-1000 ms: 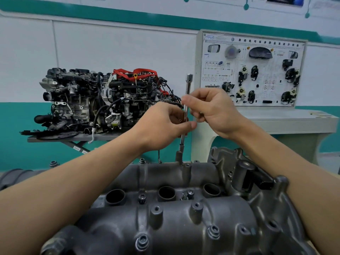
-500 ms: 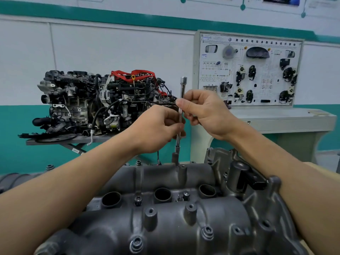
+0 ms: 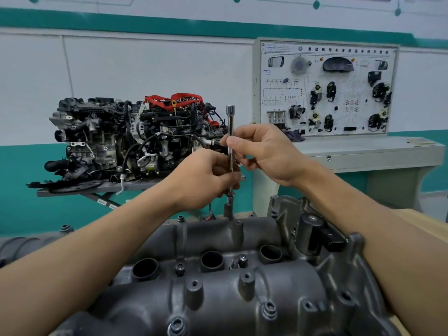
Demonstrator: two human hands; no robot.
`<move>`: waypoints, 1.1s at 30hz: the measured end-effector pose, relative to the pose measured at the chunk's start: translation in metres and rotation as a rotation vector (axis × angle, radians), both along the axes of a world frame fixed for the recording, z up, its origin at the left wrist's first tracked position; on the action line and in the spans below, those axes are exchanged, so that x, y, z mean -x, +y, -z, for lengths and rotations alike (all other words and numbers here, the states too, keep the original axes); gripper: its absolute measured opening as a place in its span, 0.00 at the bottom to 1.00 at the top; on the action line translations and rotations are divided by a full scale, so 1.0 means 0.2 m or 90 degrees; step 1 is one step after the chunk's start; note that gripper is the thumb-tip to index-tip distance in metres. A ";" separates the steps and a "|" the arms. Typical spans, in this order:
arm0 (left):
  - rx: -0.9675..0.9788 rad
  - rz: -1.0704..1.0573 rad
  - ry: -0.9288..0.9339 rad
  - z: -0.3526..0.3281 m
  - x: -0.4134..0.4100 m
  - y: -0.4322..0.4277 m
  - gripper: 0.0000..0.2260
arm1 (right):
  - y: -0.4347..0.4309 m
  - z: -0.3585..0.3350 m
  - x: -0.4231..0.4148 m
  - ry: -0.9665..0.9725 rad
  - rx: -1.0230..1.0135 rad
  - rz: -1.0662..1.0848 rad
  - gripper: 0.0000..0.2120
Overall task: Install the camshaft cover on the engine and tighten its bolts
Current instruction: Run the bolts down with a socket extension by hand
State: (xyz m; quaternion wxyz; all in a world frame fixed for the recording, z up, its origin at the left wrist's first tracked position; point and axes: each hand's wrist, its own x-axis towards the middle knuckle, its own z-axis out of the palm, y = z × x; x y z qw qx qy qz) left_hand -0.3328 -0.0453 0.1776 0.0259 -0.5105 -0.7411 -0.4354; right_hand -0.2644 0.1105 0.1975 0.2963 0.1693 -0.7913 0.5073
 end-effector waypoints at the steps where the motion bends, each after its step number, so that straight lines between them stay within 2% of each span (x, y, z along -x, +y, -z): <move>1: -0.021 -0.020 0.020 0.00 0.00 0.00 0.03 | 0.00 0.00 0.01 0.008 -0.003 0.010 0.05; 4: -0.084 -0.056 0.023 0.01 0.01 0.00 0.07 | -0.01 0.00 0.02 0.026 0.010 0.025 0.09; 7: -0.105 -0.062 0.023 0.02 0.01 0.01 0.05 | -0.01 0.01 0.02 0.027 0.011 0.024 0.10; 11: -0.078 -0.046 0.029 0.00 0.01 0.01 0.04 | -0.02 0.01 0.03 0.040 0.006 0.050 0.12; 18: -0.030 0.015 -0.059 -0.04 -0.01 0.00 0.07 | -0.03 0.00 0.04 0.051 -0.017 0.127 0.13; 21: -0.013 0.027 -0.062 -0.05 0.00 0.00 0.05 | -0.03 0.00 0.03 0.061 -0.038 0.161 0.13; 24: -0.043 0.019 -0.036 -0.02 0.01 0.01 0.05 | -0.03 -0.01 0.03 0.048 -0.033 0.145 0.11; 27: -0.061 0.020 -0.034 0.00 0.01 0.01 0.05 | -0.02 -0.02 0.01 -0.002 -0.035 0.066 0.07; 29: -0.055 0.040 -0.059 0.00 0.02 0.01 0.06 | -0.01 -0.01 -0.01 -0.022 -0.042 0.030 0.08; 33: -0.063 0.069 -0.081 0.01 0.03 0.01 0.06 | -0.01 -0.01 -0.01 0.018 -0.103 0.075 0.12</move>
